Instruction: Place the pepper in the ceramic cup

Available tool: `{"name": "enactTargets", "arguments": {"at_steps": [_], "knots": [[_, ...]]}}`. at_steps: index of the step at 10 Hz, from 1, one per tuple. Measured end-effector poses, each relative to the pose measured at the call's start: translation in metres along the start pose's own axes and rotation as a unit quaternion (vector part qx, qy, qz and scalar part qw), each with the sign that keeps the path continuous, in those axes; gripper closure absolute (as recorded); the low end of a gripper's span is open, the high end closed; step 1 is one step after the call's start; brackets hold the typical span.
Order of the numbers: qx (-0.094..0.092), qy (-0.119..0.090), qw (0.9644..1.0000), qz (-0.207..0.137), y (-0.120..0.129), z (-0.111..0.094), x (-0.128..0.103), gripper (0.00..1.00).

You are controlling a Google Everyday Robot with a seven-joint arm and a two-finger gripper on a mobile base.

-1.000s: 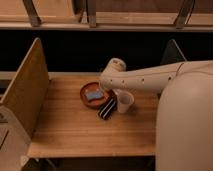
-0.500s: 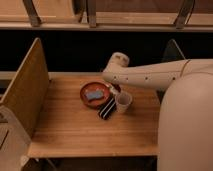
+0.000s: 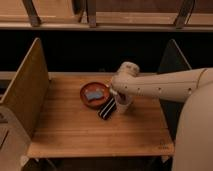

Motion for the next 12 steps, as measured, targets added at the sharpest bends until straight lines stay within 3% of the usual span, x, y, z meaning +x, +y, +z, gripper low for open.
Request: {"name": "enactTargets", "arguments": {"at_steps": [1,7,12], "knots": [[0.000,0.000,1.0000,0.000,0.0004,-0.0001,-0.0002,0.86],[-0.003,-0.002,1.0000,-0.003,0.0056,0.0004,-0.0030,0.24],[-0.003,-0.002,1.0000,-0.003,0.0055,0.0004,-0.0031,0.20]]}}
